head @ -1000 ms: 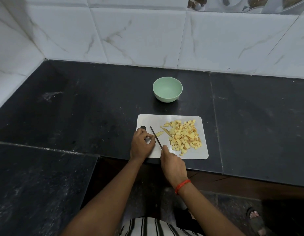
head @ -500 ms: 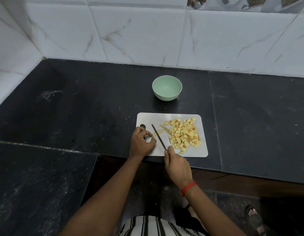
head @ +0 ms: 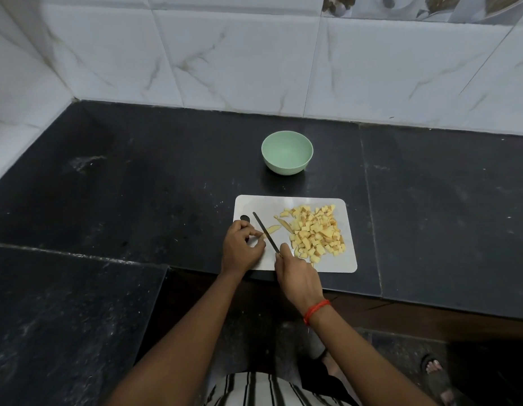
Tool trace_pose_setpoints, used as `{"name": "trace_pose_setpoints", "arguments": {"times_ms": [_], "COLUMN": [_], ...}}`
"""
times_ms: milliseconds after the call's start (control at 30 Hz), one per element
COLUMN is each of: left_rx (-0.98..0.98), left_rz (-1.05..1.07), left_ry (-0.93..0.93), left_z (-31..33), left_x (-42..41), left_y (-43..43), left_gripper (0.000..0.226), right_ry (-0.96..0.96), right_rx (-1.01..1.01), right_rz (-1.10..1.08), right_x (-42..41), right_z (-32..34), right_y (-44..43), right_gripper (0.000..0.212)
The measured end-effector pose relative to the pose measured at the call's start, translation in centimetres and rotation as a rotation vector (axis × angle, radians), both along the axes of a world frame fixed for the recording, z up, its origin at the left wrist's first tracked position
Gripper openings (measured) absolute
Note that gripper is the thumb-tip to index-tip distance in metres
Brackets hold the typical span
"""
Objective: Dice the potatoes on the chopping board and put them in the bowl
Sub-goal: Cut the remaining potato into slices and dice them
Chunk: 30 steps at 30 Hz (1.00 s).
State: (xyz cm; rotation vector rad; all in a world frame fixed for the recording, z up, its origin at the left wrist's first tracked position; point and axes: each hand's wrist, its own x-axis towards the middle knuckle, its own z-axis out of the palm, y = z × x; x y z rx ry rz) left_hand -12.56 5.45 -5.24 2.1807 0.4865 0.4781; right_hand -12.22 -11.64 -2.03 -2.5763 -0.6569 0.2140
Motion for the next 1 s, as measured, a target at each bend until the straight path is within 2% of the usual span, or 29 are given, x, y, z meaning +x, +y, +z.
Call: {"name": "trace_pose_setpoints", "arguments": {"times_ms": [467, 700, 800, 933, 1000], "left_rx": [0.002, 0.001, 0.040, 0.059, 0.049], "left_rz": [-0.003, -0.001, -0.078, -0.150, -0.160], "left_ry": [0.029, 0.043, 0.089, 0.211, 0.283], "left_z": [0.1, 0.3, 0.6, 1.8, 2.3], "left_x": [0.3, 0.5, 0.8, 2.0, 2.8], "left_y": [0.1, 0.1, 0.2, -0.4, -0.8], "left_gripper": [0.006, 0.009, 0.012, 0.047, 0.053], "right_ry": [0.013, 0.019, -0.019, -0.069, -0.041], "right_rx": [-0.054, -0.077, 0.023, 0.264, 0.356], "right_rz": [0.009, -0.009, -0.081, -0.200, -0.230], "right_x": [0.0, -3.3, -4.3, -2.1, -0.4], "right_z": [0.3, 0.9, 0.6, 0.8, 1.1], "right_y": [0.2, -3.7, -5.4, -5.1, -4.2], "right_gripper": [0.014, 0.012, 0.010, 0.014, 0.016]}}
